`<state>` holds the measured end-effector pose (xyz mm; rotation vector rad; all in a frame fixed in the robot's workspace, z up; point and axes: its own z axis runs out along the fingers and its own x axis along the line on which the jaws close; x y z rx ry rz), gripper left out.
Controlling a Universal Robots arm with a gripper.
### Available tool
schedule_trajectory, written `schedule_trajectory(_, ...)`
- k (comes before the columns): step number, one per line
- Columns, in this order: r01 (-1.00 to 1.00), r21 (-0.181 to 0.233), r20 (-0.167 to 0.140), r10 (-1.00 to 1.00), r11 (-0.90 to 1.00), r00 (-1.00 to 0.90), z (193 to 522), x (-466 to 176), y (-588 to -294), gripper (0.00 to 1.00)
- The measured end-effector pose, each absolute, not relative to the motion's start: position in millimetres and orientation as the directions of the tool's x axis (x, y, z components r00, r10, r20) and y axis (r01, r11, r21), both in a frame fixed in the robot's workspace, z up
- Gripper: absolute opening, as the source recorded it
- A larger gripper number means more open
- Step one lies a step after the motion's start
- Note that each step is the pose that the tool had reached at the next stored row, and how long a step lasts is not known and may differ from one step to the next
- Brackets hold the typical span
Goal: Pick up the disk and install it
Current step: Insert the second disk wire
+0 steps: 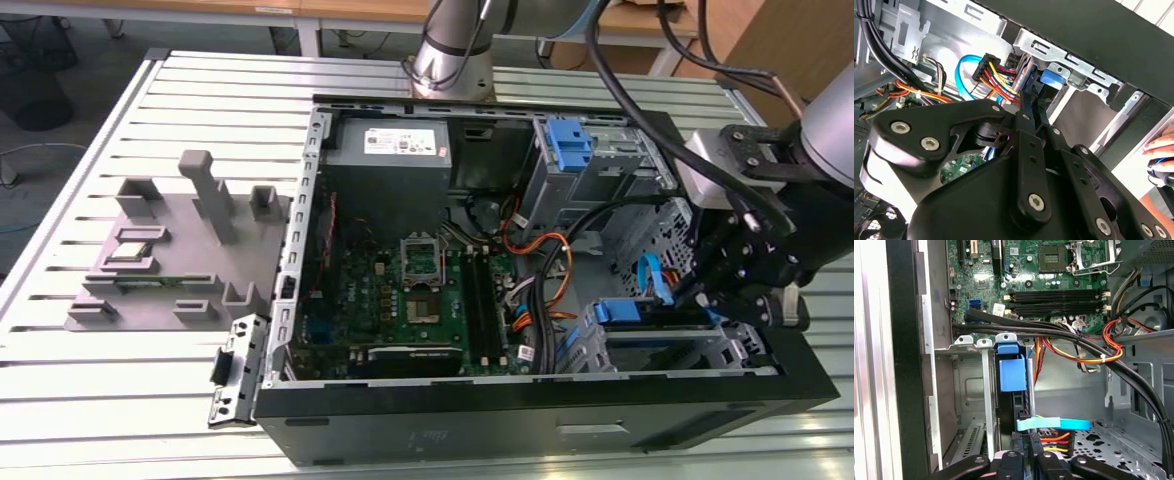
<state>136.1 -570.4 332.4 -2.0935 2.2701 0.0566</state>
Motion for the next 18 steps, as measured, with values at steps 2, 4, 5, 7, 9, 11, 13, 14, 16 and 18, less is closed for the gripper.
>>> schedule_trajectory(2, -0.997, -0.009, -0.064, -0.995, 0.083, -0.082, 331.5, 135.9, -570.5, 0.17)
schedule_trajectory(4, -0.996, -0.009, -0.063, -0.995, 0.084, -0.083, 331.2, 135.9, -570.5, 0.17)
schedule_trajectory(5, -0.996, -0.009, -0.063, -0.995, 0.084, -0.083, 331.2, 135.9, -570.5, 0.17)
schedule_trajectory(7, -0.996, -0.009, -0.063, -0.994, 0.084, -0.084, 331.1, 135.9, -570.5, 0.17)
schedule_trajectory(9, -0.996, -0.009, -0.063, -0.994, 0.085, -0.084, 330.9, 135.9, -570.5, 0.17)
schedule_trajectory(11, -0.996, -0.009, -0.063, -0.994, 0.086, -0.086, 329.6, 136.0, -570.5, 0.17)
schedule_trajectory(13, -0.996, -0.009, -0.062, -0.994, 0.087, -0.086, 328.6, 136.1, -570.5, 0.17)
schedule_trajectory(14, -0.996, -0.009, -0.062, -0.994, 0.086, -0.086, 328.5, 136.2, -570.5, 0.17)
schedule_trajectory(16, -0.996, -0.009, -0.062, -0.994, 0.086, -0.086, 328.3, 136.2, -570.5, 0.17)
schedule_trajectory(18, -0.996, -0.009, -0.063, -0.994, 0.086, -0.086, 328.0, 136.2, -570.5, 0.17)
